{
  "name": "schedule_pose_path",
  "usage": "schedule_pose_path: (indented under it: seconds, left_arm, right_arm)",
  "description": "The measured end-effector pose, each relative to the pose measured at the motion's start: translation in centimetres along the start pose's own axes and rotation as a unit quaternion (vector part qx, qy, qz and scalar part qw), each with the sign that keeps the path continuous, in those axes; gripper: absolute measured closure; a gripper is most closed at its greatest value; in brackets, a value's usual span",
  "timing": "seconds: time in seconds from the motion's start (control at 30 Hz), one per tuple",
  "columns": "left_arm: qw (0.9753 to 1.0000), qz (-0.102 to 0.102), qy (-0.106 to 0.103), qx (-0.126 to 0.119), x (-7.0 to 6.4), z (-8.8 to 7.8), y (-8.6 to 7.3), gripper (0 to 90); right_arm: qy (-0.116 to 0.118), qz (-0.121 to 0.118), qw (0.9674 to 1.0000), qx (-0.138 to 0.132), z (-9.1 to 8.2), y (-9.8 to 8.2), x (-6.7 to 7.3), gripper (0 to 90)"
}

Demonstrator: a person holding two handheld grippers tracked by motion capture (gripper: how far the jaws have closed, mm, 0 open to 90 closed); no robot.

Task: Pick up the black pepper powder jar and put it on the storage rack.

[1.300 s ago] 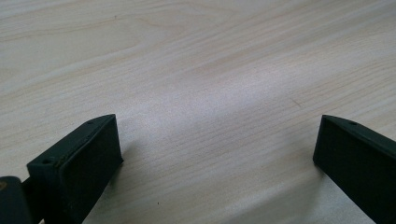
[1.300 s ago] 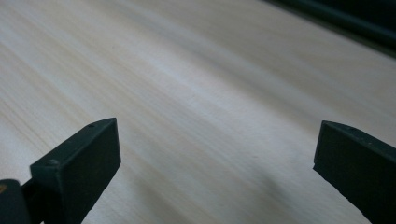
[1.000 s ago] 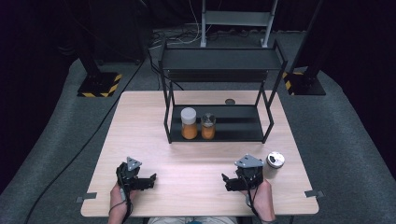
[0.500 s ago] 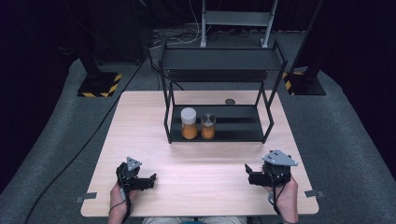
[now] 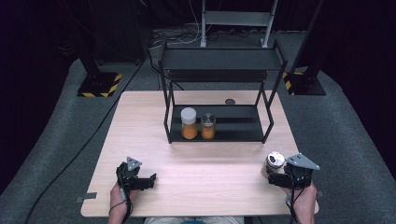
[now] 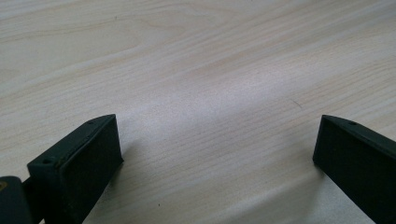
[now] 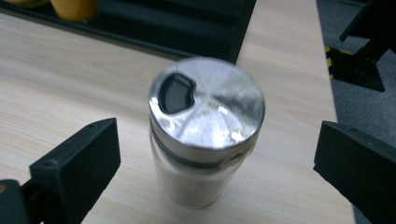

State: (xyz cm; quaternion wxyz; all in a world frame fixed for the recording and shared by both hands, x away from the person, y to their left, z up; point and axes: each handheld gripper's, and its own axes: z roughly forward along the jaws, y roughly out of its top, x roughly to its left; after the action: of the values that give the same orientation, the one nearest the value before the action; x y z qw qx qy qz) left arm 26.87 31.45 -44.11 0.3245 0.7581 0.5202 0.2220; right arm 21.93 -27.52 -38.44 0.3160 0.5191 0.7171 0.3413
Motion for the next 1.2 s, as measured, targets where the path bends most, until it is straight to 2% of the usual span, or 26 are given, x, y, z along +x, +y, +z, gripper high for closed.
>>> schedule_pose_path:
  seconds: [0.13,0.27,0.43,0.6,0.83,1.03,1.2]
  left_arm:
    - [1.0,0.0,0.0,0.0,0.0,0.0,0.0,0.6]
    - [1.0,0.0,0.0,0.0,0.0,0.0,0.0,0.6]
    - [1.0,0.0,0.0,0.0,0.0,0.0,0.0,0.5]
    - [1.0,0.0,0.0,0.0,0.0,0.0,0.0,0.6]
    - [1.0,0.0,0.0,0.0,0.0,0.0,0.0,0.5]
    - [1.0,0.0,0.0,0.0,0.0,0.0,0.0,0.6]
    - [1.0,0.0,0.0,0.0,0.0,0.0,0.0,0.6]
  right_arm:
    - [0.013,0.018,0.9997,0.014,1.8,-0.8,-0.6,0.0]
    - [0.019,0.022,0.9993,0.025,3.3,-1.1,-0.7,0.0]
    - [0.033,0.034,0.9986,0.025,4.2,-1.1,-1.1,0.7]
    - [0.035,0.033,0.9986,0.025,4.5,-0.8,-1.0,14.2]
    - [0.038,0.036,0.9978,0.042,4.9,-0.2,-1.2,23.6]
    - [0.046,0.033,0.9975,0.043,4.8,-0.4,-1.4,29.5]
    - [0.041,0.021,0.9978,0.049,4.7,0.0,-1.1,30.5]
